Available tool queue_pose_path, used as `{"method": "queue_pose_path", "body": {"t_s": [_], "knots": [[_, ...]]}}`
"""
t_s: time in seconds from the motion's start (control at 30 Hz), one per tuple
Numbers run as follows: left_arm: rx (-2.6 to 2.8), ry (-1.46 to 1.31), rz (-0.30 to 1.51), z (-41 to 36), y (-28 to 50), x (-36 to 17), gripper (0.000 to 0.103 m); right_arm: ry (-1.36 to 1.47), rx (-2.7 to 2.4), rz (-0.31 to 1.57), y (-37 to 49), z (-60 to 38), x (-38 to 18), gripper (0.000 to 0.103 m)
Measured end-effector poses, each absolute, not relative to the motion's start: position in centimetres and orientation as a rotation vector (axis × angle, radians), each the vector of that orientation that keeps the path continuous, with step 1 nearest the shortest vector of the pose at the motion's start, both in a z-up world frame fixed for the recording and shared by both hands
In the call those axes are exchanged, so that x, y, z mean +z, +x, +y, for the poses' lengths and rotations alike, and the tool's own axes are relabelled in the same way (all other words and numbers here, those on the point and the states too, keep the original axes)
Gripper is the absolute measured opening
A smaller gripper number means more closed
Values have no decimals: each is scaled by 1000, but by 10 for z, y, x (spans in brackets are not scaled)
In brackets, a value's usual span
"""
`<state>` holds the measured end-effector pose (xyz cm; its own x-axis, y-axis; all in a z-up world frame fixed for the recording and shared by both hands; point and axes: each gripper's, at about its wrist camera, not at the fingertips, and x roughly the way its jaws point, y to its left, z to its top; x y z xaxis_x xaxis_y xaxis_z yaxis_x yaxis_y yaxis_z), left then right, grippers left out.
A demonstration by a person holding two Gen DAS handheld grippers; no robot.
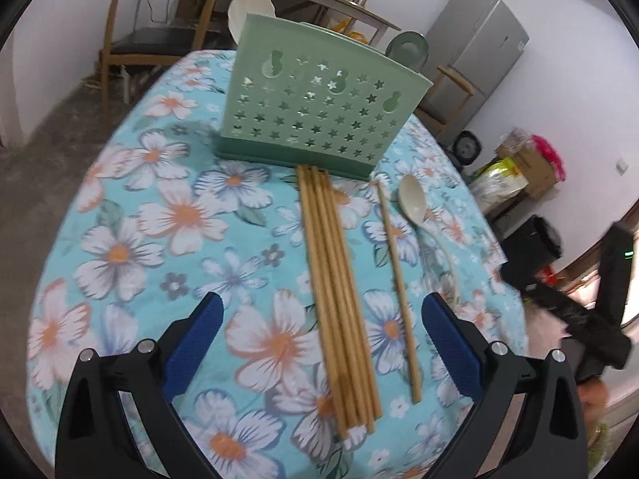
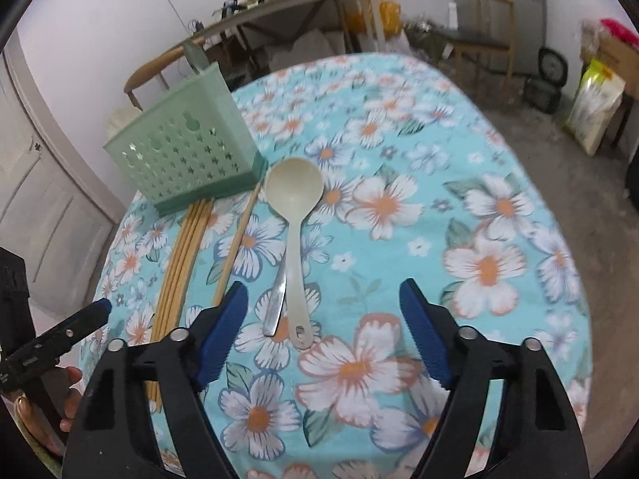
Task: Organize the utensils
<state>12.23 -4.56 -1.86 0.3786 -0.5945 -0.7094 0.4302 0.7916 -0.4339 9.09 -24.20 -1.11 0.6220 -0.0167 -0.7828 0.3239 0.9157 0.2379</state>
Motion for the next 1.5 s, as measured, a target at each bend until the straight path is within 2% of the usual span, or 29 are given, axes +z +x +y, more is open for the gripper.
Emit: {"method": "queue_pose_path", "body": {"t_s": [0.13,0.33,0.5,0.6,1.0,1.13,1.27,1.43,1.5], "knots": [[-684,-241,1020,-47,134,-26,97,423,-160,930,109,-248,-24,60],[-692,-154,1009,-54,140,-31,97,467,-121,988,126,-250,-41,45],[-708,-96,973,-58,139,-30,97,464,-127,1007,129,-251,-45,28],[-716,-69,953,-60,137,-28,97,490,-113,1003,128,-252,-45,10],[-738,21,860,-75,123,-7,97,593,-142,899,110,-278,-33,8],[-747,30,855,-80,119,-4,97,595,-184,869,98,-288,-30,3],[-785,27,874,-92,119,-1,96,618,-199,862,88,-301,-34,3],[-874,16,884,-123,123,3,78,618,-195,863,83,-303,-39,3],[-902,37,891,-141,123,4,65,615,-190,863,81,-303,-41,3]]}}
